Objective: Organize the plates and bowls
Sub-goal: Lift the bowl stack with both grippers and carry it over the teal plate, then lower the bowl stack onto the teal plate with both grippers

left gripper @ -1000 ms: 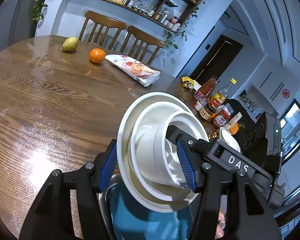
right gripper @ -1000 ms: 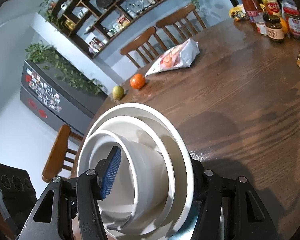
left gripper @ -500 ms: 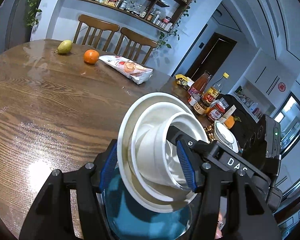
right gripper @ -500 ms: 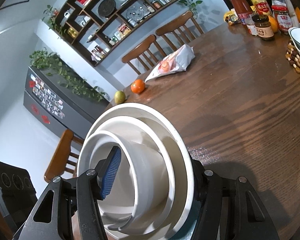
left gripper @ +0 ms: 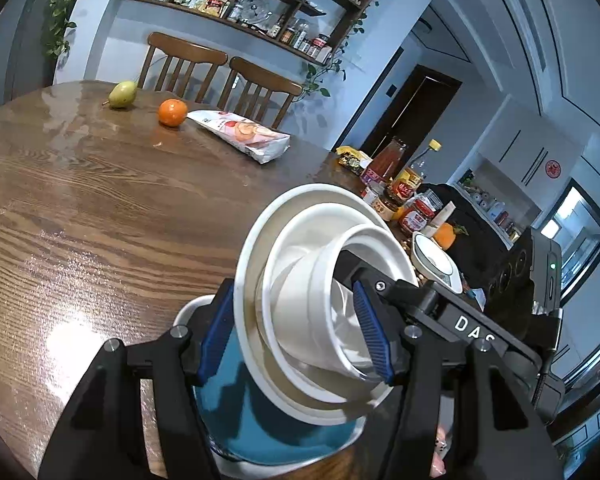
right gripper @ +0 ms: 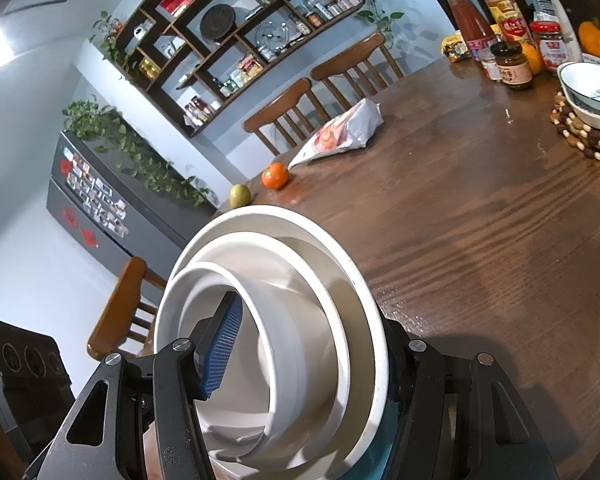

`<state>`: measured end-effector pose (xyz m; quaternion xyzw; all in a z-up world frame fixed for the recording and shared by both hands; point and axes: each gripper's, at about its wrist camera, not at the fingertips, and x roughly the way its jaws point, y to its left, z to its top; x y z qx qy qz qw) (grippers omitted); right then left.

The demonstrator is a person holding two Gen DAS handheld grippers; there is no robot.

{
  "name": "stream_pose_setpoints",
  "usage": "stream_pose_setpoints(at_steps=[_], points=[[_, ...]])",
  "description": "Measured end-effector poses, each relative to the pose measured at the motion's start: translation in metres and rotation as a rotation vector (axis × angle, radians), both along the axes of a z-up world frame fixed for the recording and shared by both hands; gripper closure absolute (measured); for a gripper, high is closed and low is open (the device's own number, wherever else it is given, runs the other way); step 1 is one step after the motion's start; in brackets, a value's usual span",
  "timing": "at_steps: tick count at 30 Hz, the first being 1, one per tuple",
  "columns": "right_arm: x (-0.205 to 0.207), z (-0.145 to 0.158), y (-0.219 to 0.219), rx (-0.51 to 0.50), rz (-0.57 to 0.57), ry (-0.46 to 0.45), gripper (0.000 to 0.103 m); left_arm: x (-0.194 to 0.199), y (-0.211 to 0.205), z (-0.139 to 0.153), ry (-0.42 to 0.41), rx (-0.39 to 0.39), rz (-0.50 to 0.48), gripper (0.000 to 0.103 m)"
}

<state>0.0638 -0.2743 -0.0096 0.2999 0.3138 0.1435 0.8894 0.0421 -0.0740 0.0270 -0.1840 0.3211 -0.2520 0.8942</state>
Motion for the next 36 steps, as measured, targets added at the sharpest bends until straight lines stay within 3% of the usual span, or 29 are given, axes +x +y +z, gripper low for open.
stream_pose_setpoints(at_steps=[36], points=[[-0.040, -0.012, -0.007, -0.019, -0.043, 0.069, 0.041, -0.025, -0.008, -0.017, 0.094, 0.015, -0.064, 0.045]])
